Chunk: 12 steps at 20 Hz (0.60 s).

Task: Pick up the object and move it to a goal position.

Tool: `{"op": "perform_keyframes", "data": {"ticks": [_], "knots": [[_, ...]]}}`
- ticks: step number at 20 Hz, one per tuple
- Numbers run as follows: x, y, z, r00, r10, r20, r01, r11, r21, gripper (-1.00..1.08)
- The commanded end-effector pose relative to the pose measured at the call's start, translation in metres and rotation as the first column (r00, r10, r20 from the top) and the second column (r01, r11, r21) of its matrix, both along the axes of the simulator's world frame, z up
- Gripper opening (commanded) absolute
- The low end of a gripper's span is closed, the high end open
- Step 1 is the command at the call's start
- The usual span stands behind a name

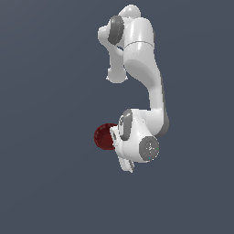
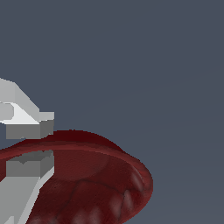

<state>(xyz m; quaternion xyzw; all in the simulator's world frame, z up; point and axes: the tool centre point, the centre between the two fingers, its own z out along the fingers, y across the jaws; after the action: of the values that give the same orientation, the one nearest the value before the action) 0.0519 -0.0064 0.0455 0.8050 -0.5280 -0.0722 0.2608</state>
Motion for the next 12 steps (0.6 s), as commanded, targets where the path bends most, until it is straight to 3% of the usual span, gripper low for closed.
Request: {"op": "perform_keyframes", "data": {"ticks": [1, 12], "knots": [[0.0, 0.0, 0.0, 1.0, 0.0, 0.0, 0.0, 1.0, 0.0, -1.0], [-0.008, 0.007, 0.027, 1.0, 0.0, 0.0, 0.0, 1.0, 0.0, -1.0]]}}
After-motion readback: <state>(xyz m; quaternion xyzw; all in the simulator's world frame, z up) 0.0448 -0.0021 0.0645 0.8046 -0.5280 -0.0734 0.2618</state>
